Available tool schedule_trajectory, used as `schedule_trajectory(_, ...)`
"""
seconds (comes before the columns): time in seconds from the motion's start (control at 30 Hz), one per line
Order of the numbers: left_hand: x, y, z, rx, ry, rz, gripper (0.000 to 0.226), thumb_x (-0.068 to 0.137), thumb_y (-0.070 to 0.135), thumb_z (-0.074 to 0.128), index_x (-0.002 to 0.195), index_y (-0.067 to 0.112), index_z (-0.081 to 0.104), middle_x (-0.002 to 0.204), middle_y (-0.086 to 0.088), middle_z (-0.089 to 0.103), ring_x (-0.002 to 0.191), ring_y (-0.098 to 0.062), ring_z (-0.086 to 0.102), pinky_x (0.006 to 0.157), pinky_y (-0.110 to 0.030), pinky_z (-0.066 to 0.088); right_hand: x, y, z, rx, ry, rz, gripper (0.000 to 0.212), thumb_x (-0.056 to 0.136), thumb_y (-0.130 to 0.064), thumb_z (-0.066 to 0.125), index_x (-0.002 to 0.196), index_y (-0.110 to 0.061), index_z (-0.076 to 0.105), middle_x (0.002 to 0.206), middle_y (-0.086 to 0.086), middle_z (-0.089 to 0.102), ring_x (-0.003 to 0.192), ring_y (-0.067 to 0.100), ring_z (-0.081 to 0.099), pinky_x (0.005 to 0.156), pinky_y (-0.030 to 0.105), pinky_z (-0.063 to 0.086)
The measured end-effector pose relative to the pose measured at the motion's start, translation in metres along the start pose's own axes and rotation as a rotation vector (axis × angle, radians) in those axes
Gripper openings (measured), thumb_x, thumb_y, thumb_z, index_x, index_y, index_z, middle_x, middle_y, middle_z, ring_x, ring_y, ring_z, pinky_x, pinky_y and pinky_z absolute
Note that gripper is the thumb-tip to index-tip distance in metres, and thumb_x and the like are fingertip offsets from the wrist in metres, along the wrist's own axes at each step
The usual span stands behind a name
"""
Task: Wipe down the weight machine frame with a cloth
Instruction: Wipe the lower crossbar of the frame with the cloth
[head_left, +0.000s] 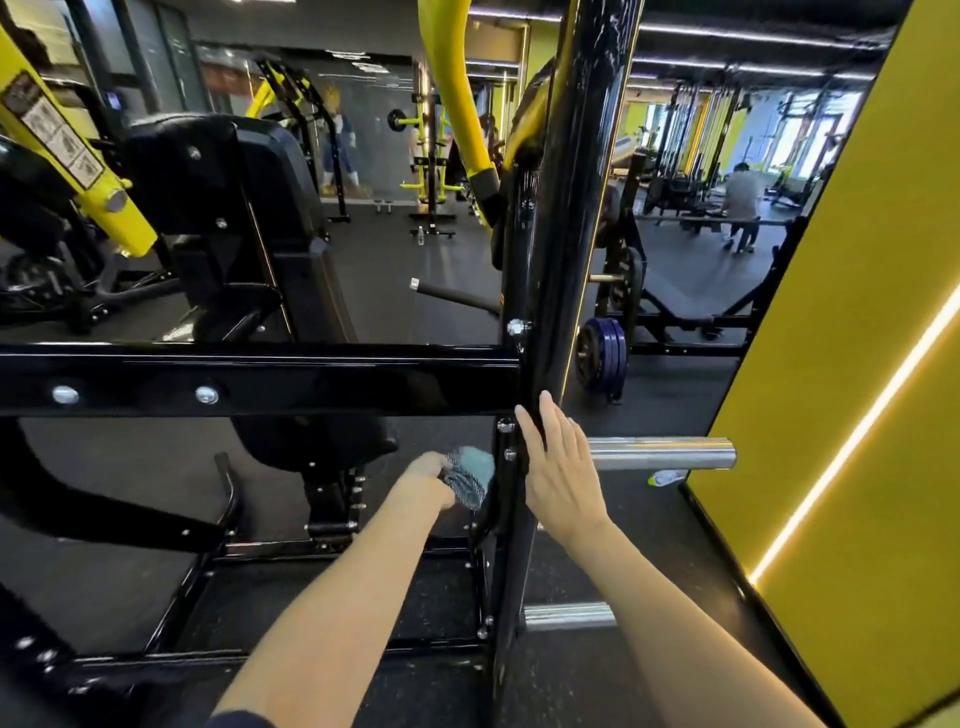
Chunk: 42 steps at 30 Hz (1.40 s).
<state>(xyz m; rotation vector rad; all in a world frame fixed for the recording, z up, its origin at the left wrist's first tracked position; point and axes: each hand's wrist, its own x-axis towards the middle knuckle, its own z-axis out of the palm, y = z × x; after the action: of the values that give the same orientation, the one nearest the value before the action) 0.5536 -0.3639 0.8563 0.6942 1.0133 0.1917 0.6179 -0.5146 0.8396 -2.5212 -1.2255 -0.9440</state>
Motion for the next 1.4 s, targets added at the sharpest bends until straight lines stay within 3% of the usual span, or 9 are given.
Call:
schedule_trajectory(0.07, 0.001, 0.005, 0.022, -0.143, -0.165, -0.076, 0.028, 0.094, 0.001, 0.044, 0.072, 0.018, 0.043, 0.073, 0.002, 0.047, 0.07, -0.017, 0.05, 0.061, -0.017, 0.043, -0.005, 0.005, 0.0, 0.026, -0.002, 0.005, 0.076, 0.069, -0.006, 0.066, 0.14, -0.003, 0.037, 0.145, 0.024, 0.026, 0.128, 0.034, 0.034, 0.1, 0.047, 0.046)
schedule_trajectory(0.2, -0.022, 0.012, 0.04, -0.142, -0.159, 0.097, 0.027, 0.099, 0.005, 0.028, 0.099, -0.01, 0.05, 0.099, -0.026, 0.055, 0.09, -0.033, 0.056, 0.098, -0.038, 0.043, -0.009, 0.009, -0.002, 0.032, -0.057, -0.058, 0.087, 0.065, -0.005, 0.072, 0.141, -0.004, 0.031, 0.144, 0.023, 0.027, 0.127, 0.034, 0.035, 0.101, 0.047, 0.046)
schedule_trajectory(0.37, -0.031, 0.032, 0.01, -0.371, -0.118, 0.119, 0.025, 0.096, -0.01, 0.023, 0.085, -0.004, 0.044, 0.092, -0.015, 0.05, 0.099, -0.027, 0.052, 0.092, -0.039, 0.043, 0.011, -0.011, -0.005, 0.053, -0.063, -0.061, 0.087, 0.065, -0.001, 0.07, 0.143, 0.001, 0.032, 0.148, 0.023, 0.026, 0.13, 0.034, 0.032, 0.106, 0.047, 0.042)
schedule_trajectory(0.63, -0.023, 0.114, -0.141, -0.476, -0.009, 0.35, 0.03, 0.062, -0.012, 0.025, 0.082, 0.0, 0.046, 0.093, -0.016, 0.05, 0.077, -0.029, 0.051, 0.095, -0.04, 0.04, 0.051, -0.113, 0.005, -0.013, -0.138, -0.128, 0.097, 0.084, -0.01, 0.054, 0.147, 0.003, -0.019, 0.158, 0.024, -0.003, 0.148, 0.034, 0.003, 0.121, 0.043, 0.011)
schedule_trajectory(0.7, -0.031, 0.137, -0.185, -0.41, 0.059, 0.4, 0.026, 0.078, -0.014, 0.025, 0.081, 0.002, 0.045, 0.092, -0.014, 0.05, 0.079, -0.025, 0.052, 0.1, -0.035, 0.039, 0.061, -0.152, 0.01, -0.01, -0.14, -0.119, 0.099, 0.085, -0.01, 0.052, 0.144, 0.004, -0.026, 0.158, 0.024, -0.009, 0.148, 0.034, -0.002, 0.121, 0.044, 0.009)
schedule_trajectory(0.83, -0.035, 0.186, -0.263, -0.468, 0.006, 0.431, 0.028, 0.089, -0.014, 0.033, 0.075, 0.008, 0.044, 0.077, -0.008, 0.048, 0.064, -0.012, 0.049, 0.087, -0.034, 0.045, 0.082, -0.261, 0.022, 0.076, -0.074, -0.084, 0.094, 0.077, -0.001, 0.052, 0.149, 0.004, -0.008, 0.158, 0.025, 0.003, 0.147, 0.035, 0.009, 0.12, 0.043, 0.014)
schedule_trajectory(1.03, 0.003, 0.267, -0.385, -0.391, 0.136, 0.42, 0.025, 0.087, -0.008, 0.022, 0.093, 0.0, 0.045, 0.095, -0.017, 0.049, 0.078, -0.033, 0.052, 0.08, -0.039, 0.044, 0.125, -0.422, 0.035, 0.133, -0.06, -0.184, 0.096, 0.069, 0.003, 0.05, 0.149, 0.006, -0.002, 0.157, 0.026, 0.002, 0.146, 0.036, 0.009, 0.118, 0.043, 0.016)
schedule_trajectory(1.23, -0.003, 0.336, -0.493, -0.397, 0.118, 0.496, 0.029, 0.064, -0.012, 0.026, 0.066, -0.006, 0.054, 0.067, -0.018, 0.055, 0.063, -0.03, 0.056, 0.071, -0.03, 0.045, 0.174, -0.516, 0.026, 0.095, -0.081, -0.25, 0.094, 0.076, -0.006, 0.059, 0.148, 0.008, 0.0, 0.157, 0.029, 0.001, 0.147, 0.039, 0.005, 0.119, 0.045, 0.016)
schedule_trajectory(1.4, 0.064, 0.386, -0.567, -0.393, 0.166, 0.535, 0.048, 0.068, -0.009, 0.035, 0.113, -0.008, 0.052, 0.119, -0.028, 0.055, 0.09, -0.036, 0.058, 0.074, -0.041, 0.052, 0.208, -0.562, 0.031, 0.055, -0.065, -0.27, 0.093, 0.074, -0.005, 0.06, 0.149, 0.008, 0.008, 0.158, 0.026, 0.001, 0.147, 0.037, 0.007, 0.12, 0.045, 0.014)
